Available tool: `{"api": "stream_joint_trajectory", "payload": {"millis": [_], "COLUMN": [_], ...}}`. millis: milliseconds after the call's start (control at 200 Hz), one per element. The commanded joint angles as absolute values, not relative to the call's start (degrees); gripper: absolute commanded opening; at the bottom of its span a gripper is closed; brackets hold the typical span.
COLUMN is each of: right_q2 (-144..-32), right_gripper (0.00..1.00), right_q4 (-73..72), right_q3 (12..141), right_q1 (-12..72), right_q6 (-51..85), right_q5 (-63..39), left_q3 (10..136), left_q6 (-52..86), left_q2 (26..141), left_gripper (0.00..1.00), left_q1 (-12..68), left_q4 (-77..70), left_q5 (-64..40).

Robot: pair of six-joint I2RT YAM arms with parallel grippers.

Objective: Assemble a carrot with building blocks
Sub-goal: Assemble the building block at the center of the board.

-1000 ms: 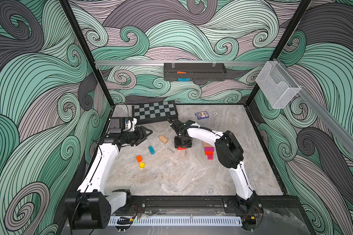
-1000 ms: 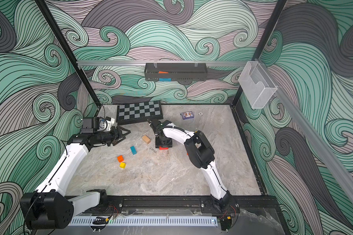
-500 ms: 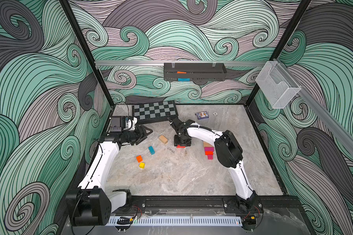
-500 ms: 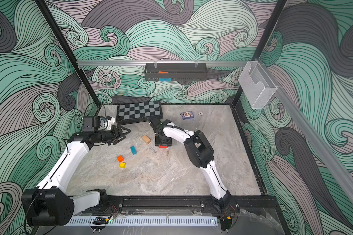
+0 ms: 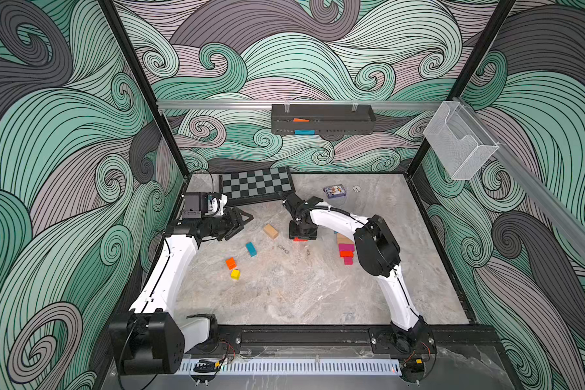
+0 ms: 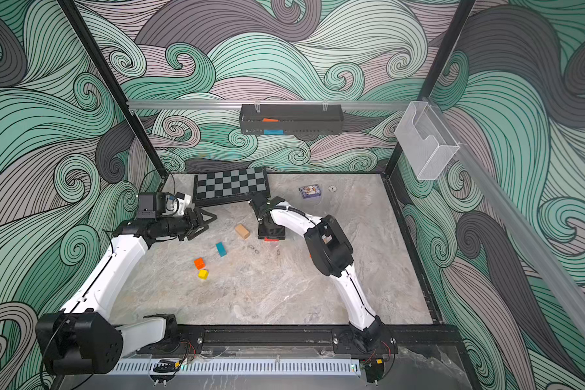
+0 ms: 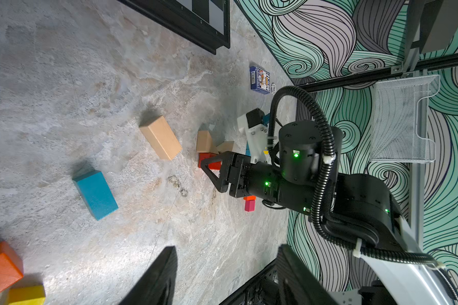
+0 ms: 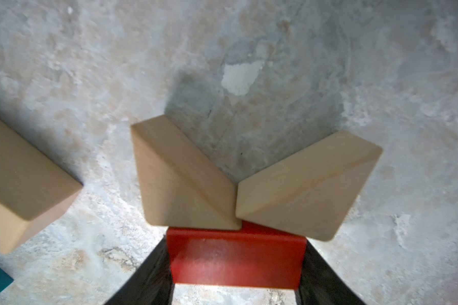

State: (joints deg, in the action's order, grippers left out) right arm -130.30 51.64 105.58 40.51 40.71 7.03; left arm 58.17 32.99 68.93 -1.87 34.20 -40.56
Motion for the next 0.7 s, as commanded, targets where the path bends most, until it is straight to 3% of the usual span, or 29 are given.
{"api": "stream_joint_trajectory", "payload": {"millis": [0,365,690], "right_q2": [-132.1,-132.1,-131.0], "right_gripper": [0.22,0.58,0.74], "right_q4": [52.1,52.1,52.0], "right_q3": [104.7,104.4,104.4], "right_q1": [40.3,40.3,40.3], "right_q6": [41.6,41.1,40.5], "right_q5": [6.4,5.7,4.8], "left_q3": [60.0,59.6,59.4], "left_q6": [32.4,32.6,32.4], "left_q2": [69.3,69.2,69.1], "left_gripper": [0.61,0.61,0.61], "left_q1": [-1.7,-1.7,-1.6], "left_q4": [33.1,32.9,32.9], "left_q5": [-41.5,-41.4,-41.0]}}
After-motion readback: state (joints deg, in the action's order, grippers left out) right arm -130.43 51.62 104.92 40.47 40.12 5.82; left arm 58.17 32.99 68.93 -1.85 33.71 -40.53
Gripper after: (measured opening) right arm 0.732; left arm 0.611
